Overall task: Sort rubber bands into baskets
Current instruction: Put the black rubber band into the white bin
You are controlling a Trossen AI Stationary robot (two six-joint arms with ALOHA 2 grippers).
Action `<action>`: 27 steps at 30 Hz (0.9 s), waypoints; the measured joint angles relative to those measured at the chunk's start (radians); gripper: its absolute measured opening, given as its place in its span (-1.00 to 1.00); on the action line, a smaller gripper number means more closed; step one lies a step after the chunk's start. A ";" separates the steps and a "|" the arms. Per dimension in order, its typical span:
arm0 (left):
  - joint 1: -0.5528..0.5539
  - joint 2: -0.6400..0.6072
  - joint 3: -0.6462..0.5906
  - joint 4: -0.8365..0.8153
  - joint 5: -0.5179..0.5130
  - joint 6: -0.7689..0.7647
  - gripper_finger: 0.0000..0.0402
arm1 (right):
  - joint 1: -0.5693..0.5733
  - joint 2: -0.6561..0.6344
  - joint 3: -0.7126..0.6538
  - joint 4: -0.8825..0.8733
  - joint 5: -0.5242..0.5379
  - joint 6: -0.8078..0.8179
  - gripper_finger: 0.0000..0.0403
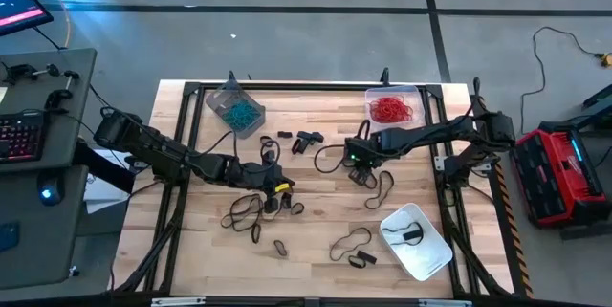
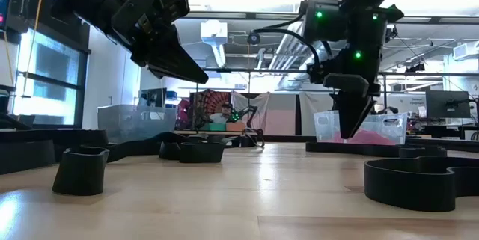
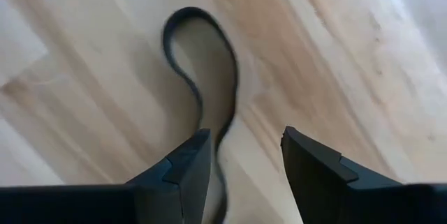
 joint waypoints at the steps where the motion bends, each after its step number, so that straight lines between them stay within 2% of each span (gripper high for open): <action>1: 0.000 0.000 0.000 0.000 0.000 0.000 -0.99 | -0.004 0.000 0.000 0.006 -0.015 -0.005 -0.18; 4: 0.000 0.000 0.000 0.000 0.020 0.000 -0.99 | -0.010 0.000 0.000 0.029 -0.054 -0.017 -0.18; 10: 0.000 0.000 0.000 0.000 0.026 0.000 -0.99 | -0.009 0.009 0.000 0.031 -0.066 -0.027 -0.18; 18: 0.000 0.000 0.000 -0.009 0.026 0.000 -0.99 | -0.009 0.086 0.000 0.053 -0.097 -0.045 -0.24; 21: 0.000 0.000 0.000 -0.009 0.026 0.001 -0.99 | -0.009 0.090 0.001 0.059 -0.108 -0.060 -0.40; 27: 0.000 0.000 0.000 -0.008 0.026 0.001 -0.99 | -0.017 0.087 0.001 0.050 -0.137 -0.122 -0.94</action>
